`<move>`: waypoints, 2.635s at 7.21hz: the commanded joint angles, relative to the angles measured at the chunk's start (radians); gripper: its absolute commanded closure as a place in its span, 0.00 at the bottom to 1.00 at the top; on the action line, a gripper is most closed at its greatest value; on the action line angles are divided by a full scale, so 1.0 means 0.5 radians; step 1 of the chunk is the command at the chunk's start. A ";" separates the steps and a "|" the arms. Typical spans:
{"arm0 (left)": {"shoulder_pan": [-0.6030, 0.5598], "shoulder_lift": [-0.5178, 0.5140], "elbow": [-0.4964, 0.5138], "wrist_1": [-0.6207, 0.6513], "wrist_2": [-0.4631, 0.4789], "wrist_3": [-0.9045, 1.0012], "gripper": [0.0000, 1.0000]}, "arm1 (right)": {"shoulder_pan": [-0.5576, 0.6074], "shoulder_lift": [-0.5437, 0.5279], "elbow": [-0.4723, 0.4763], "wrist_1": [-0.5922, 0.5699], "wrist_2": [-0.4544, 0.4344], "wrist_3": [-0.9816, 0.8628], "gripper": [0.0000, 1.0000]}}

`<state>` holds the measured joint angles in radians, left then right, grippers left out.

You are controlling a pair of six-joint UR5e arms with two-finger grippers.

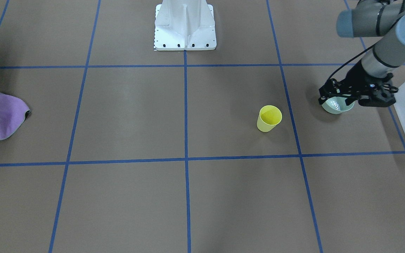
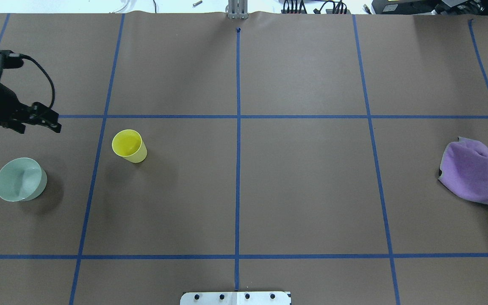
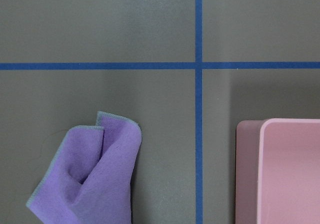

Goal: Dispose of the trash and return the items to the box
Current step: 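Reach the left gripper to the yellow cup and grasp it, then lift the yellow cup with the left gripper toward the clear bin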

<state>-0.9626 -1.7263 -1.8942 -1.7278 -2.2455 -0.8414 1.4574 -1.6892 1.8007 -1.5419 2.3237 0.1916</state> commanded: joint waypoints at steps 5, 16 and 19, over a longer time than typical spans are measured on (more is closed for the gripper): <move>0.333 -0.369 0.272 -0.005 0.178 -0.357 0.06 | -0.012 -0.003 -0.009 0.001 0.019 -0.006 0.00; -0.260 -0.282 0.224 0.001 -0.324 0.020 1.00 | -0.082 0.028 0.003 0.001 0.022 0.070 0.00; -0.938 0.053 0.492 0.117 -0.344 1.447 1.00 | -0.309 0.056 0.003 0.423 0.025 0.726 0.00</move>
<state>-1.2759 -1.7409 -1.7308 -1.7110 -2.4128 -0.4343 1.3481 -1.6602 1.8032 -1.4188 2.3388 0.4342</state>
